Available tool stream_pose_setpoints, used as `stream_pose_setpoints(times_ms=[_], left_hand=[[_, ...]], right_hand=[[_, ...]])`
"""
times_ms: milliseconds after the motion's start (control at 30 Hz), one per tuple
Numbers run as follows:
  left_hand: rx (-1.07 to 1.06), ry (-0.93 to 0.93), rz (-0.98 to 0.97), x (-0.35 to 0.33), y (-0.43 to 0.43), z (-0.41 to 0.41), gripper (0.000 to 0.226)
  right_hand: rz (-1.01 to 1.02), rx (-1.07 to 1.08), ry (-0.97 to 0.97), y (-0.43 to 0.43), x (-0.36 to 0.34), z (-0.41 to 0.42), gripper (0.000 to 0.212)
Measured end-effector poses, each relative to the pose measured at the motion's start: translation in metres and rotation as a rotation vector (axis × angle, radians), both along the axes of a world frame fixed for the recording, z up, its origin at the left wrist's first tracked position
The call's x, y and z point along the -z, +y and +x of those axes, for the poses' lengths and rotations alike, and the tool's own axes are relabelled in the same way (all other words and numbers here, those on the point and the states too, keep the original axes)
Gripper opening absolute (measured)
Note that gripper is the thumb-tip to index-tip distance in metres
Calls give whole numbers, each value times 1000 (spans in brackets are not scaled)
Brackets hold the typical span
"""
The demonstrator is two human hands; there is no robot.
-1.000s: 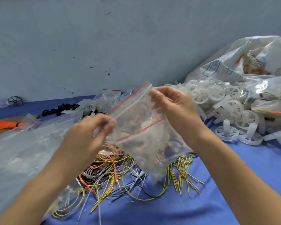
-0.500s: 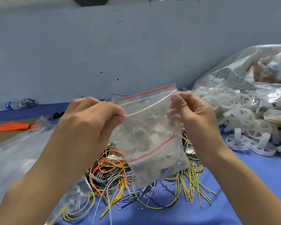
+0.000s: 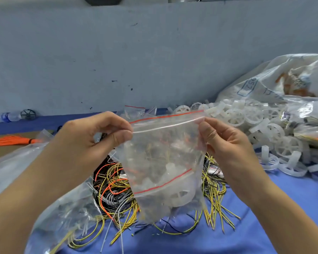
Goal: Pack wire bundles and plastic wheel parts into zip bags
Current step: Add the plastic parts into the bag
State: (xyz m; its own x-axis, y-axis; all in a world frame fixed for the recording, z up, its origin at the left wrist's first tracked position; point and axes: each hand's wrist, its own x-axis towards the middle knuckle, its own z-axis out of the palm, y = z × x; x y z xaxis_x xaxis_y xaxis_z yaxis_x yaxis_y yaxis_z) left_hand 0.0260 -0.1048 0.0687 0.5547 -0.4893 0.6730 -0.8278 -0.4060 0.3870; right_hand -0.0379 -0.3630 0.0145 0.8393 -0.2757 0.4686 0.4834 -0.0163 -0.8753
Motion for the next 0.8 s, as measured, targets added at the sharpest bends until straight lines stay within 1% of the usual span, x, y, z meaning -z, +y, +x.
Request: stream_pose_setpoints(times_ms=[67,167,300,367,433,500,567,600,633,800], left_hand=[[36,123,-7,9,-6,4,8],[47,207,-31,18,-9,10,8],[102,293,-127,19,-3,15,8],[114,319,-181,22,-5,15,11],[125,388,-279,27,-7,18,16],[126,511,-362,36,-9,23,24],[133,702,-392,45,-10,27,31],[144,790,-394,49,-10,28,30],[149,838,-395,53,-11,29,28],[145,847,-525,55,-16,28,22]], right_hand=[[-44,-32,101,4,7,1,33],[-87,-41,144,11,9,4,27],[-35,10,87,12,6,8,27],[18,28,84,14,5,9,24],[98,17,104,14,6,11,20],[168,-17,122,14,7,12,17],[198,-45,128,14,8,12,17],[206,-56,128,15,8,12,18],[216,-64,127,15,8,12,19],[235,-91,141,14,10,17,22]])
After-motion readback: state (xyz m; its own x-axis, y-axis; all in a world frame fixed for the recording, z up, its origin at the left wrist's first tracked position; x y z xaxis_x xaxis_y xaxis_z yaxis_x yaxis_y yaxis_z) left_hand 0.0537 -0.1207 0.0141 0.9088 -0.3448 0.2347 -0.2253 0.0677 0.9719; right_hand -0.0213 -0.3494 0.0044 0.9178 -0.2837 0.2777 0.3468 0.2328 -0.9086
